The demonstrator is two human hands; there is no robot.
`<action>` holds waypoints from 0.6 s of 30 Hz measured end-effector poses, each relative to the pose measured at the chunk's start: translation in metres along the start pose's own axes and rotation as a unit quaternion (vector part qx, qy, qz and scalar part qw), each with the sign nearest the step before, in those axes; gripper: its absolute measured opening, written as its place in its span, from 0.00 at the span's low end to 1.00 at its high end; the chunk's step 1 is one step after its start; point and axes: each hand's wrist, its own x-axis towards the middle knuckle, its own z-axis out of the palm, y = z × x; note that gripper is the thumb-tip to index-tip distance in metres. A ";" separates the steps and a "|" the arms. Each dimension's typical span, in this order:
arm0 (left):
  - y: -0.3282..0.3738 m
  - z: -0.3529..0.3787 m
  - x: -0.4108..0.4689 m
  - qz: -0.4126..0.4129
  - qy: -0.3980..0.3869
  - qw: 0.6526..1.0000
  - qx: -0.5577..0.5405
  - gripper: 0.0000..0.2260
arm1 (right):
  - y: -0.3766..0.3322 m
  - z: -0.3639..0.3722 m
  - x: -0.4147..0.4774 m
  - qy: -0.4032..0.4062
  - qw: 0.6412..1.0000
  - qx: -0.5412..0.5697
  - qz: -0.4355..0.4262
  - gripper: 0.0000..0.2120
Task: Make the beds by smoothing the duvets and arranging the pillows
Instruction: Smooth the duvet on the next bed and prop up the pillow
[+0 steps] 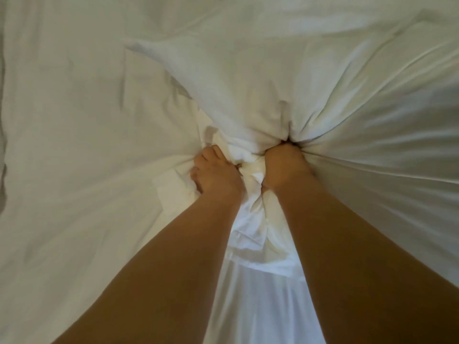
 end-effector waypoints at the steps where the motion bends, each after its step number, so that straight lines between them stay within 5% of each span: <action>1: -0.002 0.001 -0.003 0.005 0.011 1.000 -0.004 0.27 | 0.000 0.001 -0.002 0.016 0.999 -0.029 -0.008 0.12; 8: -0.038 -0.015 -0.063 0.076 0.042 0.969 -0.233 0.26 | 0.007 -0.002 -0.060 0.090 0.996 0.026 -0.006 0.15; 12: -0.069 0.008 -0.122 0.139 0.026 0.957 -0.255 0.27 | 0.000 0.008 -0.123 0.077 0.997 0.020 -0.015 0.15; 18: -0.141 0.080 -0.243 0.093 -0.057 0.903 -0.416 0.25 | -0.031 0.066 -0.243 0.071 0.992 -0.036 -0.096 0.14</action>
